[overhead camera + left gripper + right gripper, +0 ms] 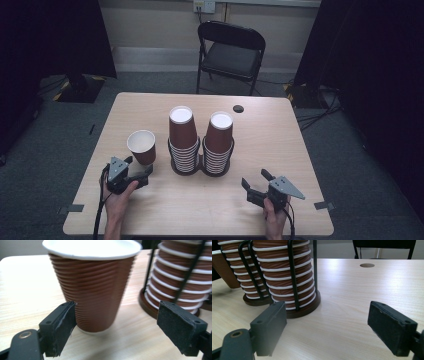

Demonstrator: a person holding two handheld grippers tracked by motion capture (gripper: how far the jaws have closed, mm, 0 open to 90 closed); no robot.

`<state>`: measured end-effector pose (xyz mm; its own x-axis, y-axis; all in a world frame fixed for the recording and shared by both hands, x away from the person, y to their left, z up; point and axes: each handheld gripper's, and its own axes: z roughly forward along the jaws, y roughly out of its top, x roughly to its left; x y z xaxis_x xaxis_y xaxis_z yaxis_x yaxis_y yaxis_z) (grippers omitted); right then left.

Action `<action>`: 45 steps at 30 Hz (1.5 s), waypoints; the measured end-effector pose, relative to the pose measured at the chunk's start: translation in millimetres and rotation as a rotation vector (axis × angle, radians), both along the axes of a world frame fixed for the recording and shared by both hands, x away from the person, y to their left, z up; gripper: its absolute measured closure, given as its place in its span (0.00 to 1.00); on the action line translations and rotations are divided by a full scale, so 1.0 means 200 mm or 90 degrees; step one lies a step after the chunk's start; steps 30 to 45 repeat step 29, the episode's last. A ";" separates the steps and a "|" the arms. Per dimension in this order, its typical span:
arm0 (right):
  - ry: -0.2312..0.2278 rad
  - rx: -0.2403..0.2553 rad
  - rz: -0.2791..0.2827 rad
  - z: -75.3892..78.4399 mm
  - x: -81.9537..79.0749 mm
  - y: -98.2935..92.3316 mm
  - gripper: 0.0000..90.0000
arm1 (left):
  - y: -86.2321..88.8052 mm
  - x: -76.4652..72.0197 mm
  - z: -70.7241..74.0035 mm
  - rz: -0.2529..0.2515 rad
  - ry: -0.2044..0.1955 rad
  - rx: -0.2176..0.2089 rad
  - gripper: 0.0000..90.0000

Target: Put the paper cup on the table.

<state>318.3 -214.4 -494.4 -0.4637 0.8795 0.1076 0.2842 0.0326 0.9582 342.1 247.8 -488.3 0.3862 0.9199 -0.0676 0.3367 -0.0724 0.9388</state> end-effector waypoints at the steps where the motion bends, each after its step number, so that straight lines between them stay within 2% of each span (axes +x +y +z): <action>1: -0.001 0.000 0.000 0.00 0.00 0.00 0.17 | 0.00 -0.02 0.00 -0.007 -0.003 -0.006 0.17; 3: -0.002 0.000 0.000 0.00 0.00 0.00 0.17 | -0.02 -0.07 0.03 -0.005 -0.029 -0.008 0.17; 7: -0.006 -0.002 -0.002 0.00 0.00 0.00 0.17 | -0.05 -0.13 0.06 -0.030 -0.045 -0.011 0.17; 13: -0.009 -0.001 -0.002 0.00 -0.01 0.00 0.17 | -0.13 -0.18 0.04 -0.104 -0.036 -0.041 0.17; 20: -0.009 -0.003 0.001 0.00 -0.01 0.00 0.17 | -0.23 -0.26 0.01 -0.141 -0.038 -0.052 0.17; 24: -0.006 -0.007 0.001 0.00 0.00 0.01 0.17 | -0.27 -0.28 -0.04 -0.141 -0.034 -0.039 0.17; 26: -0.004 -0.010 -0.003 0.00 0.00 0.01 0.17 | -0.28 -0.29 -0.04 -0.141 -0.050 -0.033 0.17; 29: 0.010 -0.017 -0.015 0.00 0.01 0.01 0.16 | -0.28 -0.29 -0.04 -0.129 -0.053 -0.040 0.17; 45: 0.010 -0.017 -0.015 0.00 0.01 0.01 0.16 | -0.28 -0.29 -0.04 -0.129 -0.053 -0.040 0.17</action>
